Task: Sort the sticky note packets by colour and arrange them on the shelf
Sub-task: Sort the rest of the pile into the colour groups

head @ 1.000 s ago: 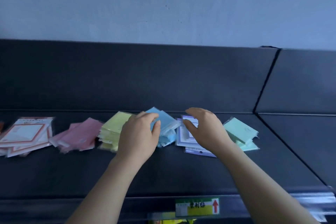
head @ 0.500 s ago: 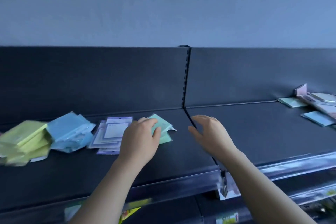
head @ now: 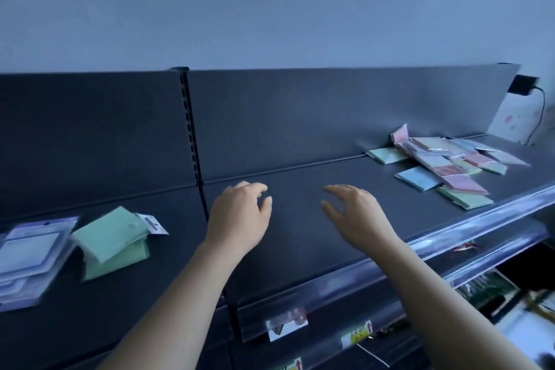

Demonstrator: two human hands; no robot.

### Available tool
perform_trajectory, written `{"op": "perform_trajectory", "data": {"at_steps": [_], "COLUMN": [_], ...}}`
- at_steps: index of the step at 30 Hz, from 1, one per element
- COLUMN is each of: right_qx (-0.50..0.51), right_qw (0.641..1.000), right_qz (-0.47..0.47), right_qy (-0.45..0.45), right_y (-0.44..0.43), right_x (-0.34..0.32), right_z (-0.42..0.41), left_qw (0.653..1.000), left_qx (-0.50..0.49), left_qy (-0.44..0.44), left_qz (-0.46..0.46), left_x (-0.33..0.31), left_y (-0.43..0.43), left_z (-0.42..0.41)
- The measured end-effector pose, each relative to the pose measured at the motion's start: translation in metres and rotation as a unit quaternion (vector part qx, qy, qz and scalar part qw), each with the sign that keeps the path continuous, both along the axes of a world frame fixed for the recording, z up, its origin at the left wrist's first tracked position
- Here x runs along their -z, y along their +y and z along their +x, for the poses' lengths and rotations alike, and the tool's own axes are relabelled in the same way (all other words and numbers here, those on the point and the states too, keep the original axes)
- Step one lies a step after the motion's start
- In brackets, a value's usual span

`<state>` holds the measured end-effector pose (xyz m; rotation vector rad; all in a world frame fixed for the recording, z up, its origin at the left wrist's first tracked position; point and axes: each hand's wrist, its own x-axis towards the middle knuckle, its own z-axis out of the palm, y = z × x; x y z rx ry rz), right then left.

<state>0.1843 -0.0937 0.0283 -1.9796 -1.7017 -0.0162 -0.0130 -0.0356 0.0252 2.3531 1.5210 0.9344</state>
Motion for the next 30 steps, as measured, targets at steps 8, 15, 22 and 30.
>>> {"op": "perform_trajectory", "data": {"at_steps": [8,15,22,30], "right_qx": [0.087,0.165,0.17,0.081], "right_qw": [0.996,0.986,0.981,0.984], "right_qz": [0.01,0.012,-0.093,-0.154], "right_qy": [0.031,0.021,-0.004,0.03], "right_y": [0.013,0.025,0.039,0.045], "right_x": [0.001,0.016,0.03,0.045], "right_z": [0.086,0.195,0.319,0.394], "left_qw": [0.997,0.994,0.992,0.967], "left_qx": [0.066,0.092,0.077,0.125], "left_qy": [0.028,0.06,0.091,0.204], "left_qz": [-0.011,-0.008,-0.041,-0.091], "left_x": [-0.001,0.004,0.018,0.038], "left_y": [0.038,0.052,0.053,0.05], "left_z": [0.093,0.181,0.282,0.388]}}
